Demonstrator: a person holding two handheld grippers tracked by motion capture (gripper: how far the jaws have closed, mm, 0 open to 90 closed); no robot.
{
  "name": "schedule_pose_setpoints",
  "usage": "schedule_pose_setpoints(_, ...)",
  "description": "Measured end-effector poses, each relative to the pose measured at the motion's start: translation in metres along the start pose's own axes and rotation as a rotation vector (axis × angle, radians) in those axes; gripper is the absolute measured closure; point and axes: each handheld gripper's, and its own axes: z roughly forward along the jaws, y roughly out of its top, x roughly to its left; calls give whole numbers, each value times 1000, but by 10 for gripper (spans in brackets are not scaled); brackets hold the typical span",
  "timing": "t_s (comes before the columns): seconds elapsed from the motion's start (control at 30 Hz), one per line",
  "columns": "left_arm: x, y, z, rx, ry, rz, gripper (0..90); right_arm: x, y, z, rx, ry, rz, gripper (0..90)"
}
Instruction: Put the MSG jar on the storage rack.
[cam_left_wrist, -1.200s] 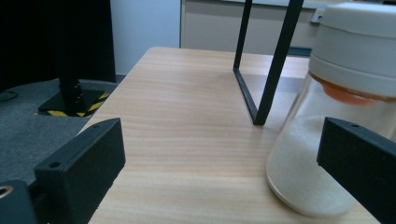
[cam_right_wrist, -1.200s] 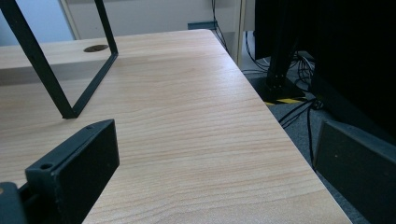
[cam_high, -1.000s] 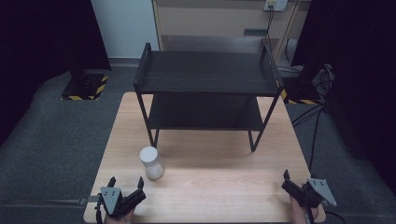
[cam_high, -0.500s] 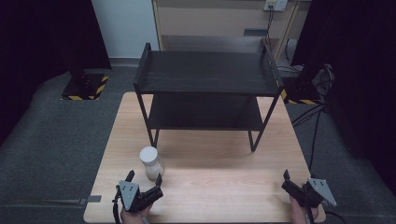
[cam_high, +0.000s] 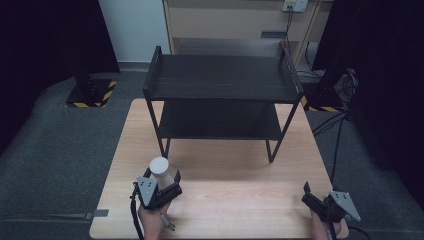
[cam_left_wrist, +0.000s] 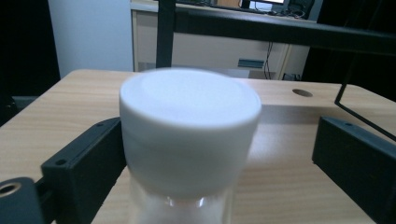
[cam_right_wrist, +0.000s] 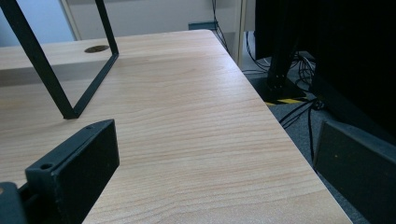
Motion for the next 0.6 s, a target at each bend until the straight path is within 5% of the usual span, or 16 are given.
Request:
schedule_pose_setpoints(0.3, -5, 6, 6, 13, 56, -3, 232, 0, 0, 0, 3, 1, -2, 4)
schedule_pose_setpoints(0.43, -10, 5, 6, 8, 84, 26, 296, 0, 1, 1, 4, 0, -5, 4)
schedule_pose_setpoints(0.6, -7, 2, 6, -1, 76, 46, 322, 1, 1, 1, 6, -2, -8, 4)
